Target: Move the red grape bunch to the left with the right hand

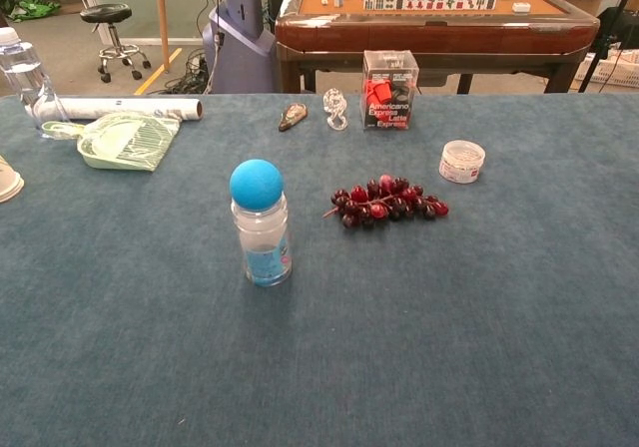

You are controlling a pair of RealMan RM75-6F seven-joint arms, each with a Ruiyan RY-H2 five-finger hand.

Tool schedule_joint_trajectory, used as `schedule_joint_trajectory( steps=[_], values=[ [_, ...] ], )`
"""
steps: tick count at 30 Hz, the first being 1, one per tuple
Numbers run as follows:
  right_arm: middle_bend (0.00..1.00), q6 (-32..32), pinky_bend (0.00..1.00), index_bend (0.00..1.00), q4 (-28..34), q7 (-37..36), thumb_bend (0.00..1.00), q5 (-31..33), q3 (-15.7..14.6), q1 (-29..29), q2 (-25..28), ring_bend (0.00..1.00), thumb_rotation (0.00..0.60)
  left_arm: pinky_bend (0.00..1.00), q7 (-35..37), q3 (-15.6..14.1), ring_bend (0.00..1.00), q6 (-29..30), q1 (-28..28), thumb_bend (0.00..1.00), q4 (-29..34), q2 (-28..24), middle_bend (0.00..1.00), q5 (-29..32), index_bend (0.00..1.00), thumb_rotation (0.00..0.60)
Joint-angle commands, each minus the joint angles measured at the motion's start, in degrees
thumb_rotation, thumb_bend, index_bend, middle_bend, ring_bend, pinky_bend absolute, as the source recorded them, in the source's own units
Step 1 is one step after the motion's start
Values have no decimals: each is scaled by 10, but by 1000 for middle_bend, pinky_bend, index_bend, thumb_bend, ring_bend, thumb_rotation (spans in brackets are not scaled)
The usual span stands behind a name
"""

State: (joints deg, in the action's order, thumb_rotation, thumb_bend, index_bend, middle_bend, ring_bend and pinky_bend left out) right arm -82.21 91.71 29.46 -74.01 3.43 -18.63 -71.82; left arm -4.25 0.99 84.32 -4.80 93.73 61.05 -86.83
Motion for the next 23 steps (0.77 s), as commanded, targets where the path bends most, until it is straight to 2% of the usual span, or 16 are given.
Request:
schedule_joint_trajectory(
  steps=[1, 11, 15, 19, 23],
  values=[
    [91, -29, 86, 46, 16, -22, 0, 9, -16, 39, 21, 0, 600, 378, -5, -2, 220, 17, 4, 183, -2, 0, 220, -12, 284, 600],
    [105, -62, 86, 73, 2, -90, 0, -28, -28, 88, 39, 0, 600, 374, -16, 3, 220, 24, 10, 184, 15, -7, 220, 0, 300, 600],
    [111, -76, 86, 83, -6, -99, 0, -39, -15, 93, 42, 0, 600, 374, -21, 4, 220, 20, 8, 184, 14, -4, 220, 3, 304, 600],
    [112, -62, 86, 85, -11, -111, 0, -26, -1, 92, 44, 0, 600, 374, -23, 5, 221, 15, 8, 184, 14, -2, 220, 10, 305, 600],
    [112, -46, 86, 85, -12, -115, 0, -27, -1, 91, 47, 0, 600, 374, -26, 6, 223, 11, 5, 184, 12, 3, 220, 12, 305, 600]
  ],
)
